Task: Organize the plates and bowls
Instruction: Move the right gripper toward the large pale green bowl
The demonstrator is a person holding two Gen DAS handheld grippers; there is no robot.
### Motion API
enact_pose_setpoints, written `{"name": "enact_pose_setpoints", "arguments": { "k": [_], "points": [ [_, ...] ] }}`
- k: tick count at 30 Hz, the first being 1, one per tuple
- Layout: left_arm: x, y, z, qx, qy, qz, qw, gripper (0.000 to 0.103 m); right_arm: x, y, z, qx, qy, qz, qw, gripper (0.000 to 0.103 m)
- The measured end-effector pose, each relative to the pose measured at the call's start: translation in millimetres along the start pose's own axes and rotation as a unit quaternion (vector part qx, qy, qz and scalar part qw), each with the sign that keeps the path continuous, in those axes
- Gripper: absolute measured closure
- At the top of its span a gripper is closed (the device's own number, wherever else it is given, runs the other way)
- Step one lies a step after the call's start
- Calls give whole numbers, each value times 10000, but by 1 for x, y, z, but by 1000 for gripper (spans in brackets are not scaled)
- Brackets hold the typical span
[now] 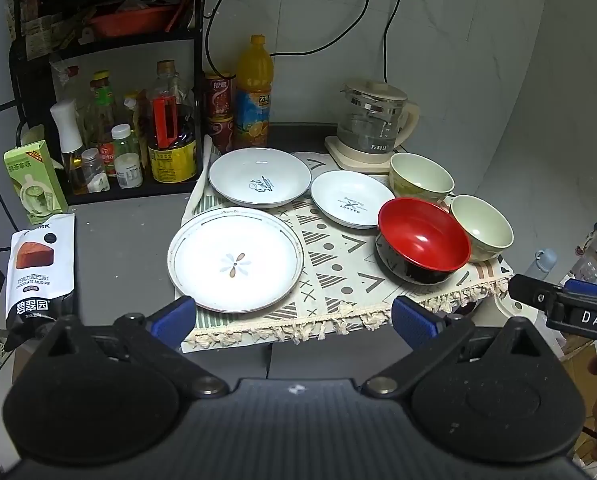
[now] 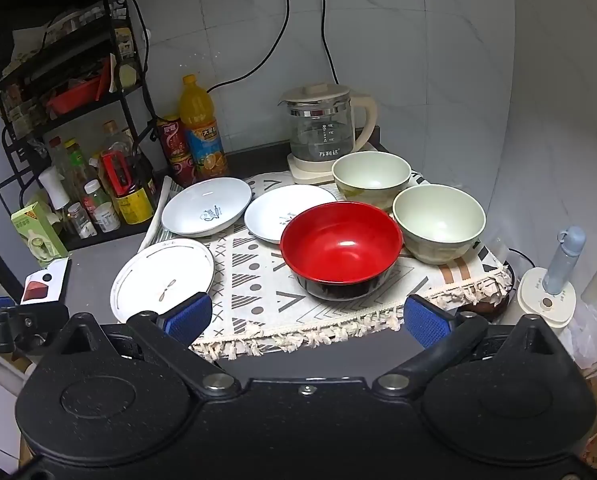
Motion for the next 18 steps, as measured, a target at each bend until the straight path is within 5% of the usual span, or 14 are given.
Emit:
{"name": "enact_pose_setpoints", "arguments": {
  "k": [18],
  "points": [
    [3,-4,0,24,-21,16,10000,0,5,11,-4,43,-38,-7,10000,0]
  ]
}}
Point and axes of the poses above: each gripper's, at about its wrist camera, not at the fingertips, and x roughly the way its jaws point, y to its right, z to its underside, the point moved 6 cm from there along x, roughly the way its jaws point, and after that the axes turned 3 degrees about x, right-handed, at the moved point
